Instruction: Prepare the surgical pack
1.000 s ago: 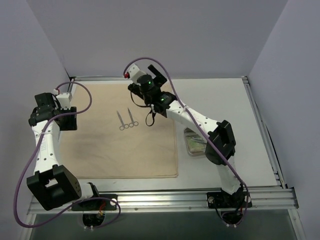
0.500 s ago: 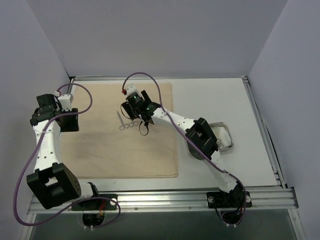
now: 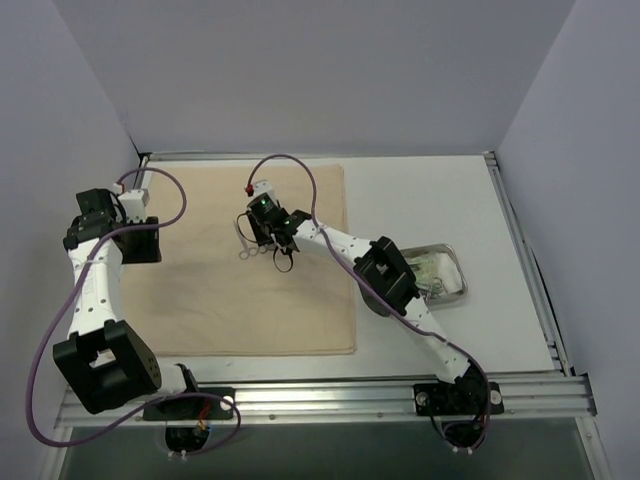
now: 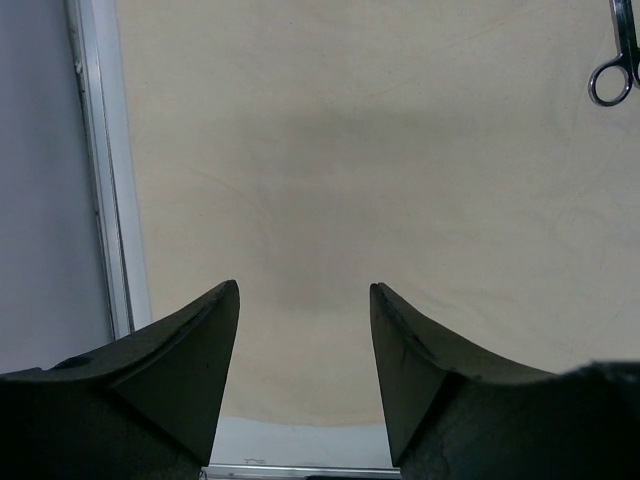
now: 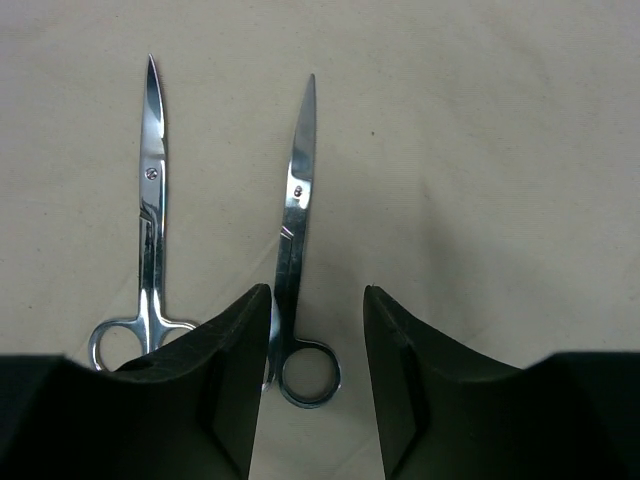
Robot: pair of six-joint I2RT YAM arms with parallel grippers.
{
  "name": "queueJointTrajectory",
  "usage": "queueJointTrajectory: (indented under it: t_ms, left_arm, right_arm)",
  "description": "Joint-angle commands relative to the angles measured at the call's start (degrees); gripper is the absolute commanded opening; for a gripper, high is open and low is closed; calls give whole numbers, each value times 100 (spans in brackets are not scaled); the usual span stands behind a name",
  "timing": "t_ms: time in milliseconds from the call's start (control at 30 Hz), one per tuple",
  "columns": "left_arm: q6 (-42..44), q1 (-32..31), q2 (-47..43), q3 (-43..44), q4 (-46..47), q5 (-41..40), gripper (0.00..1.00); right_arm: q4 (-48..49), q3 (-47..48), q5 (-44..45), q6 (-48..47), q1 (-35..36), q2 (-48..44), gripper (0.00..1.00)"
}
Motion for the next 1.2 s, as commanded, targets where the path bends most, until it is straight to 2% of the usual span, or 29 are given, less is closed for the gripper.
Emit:
queueJointTrajectory:
  t_ms: [0,233,400,567,733,767,1033,1167]
  left_arm:
    - [-35,-12,-37,-2,230,208,64]
    - [-17,-12,25,-63,283,199,64]
    - [-8,-12,42,-178,362,234,64]
    - [1,-21,42,-152,336,252,64]
    - [9,-12,25,-151,336,261,64]
    - [1,-12,25,-151,344,269,64]
    - [27,-12,7,-152,318,287,64]
    - [44,-3,-2,-151,318,296,64]
  right_arm:
    - [91,292,-215,344,5,50,38]
    - [-66,589,328,608,84,384,36]
    - [-330,889,435,433,268,736,34]
    - [-576,880,523,617,295,912,29]
    - [-629,748,550,714,295,859,10]
    - [-638,739,541,714,295,824,1]
    - [-559,713,322,337,348,236,0]
    - [-156,240,286,108,366,-465,0]
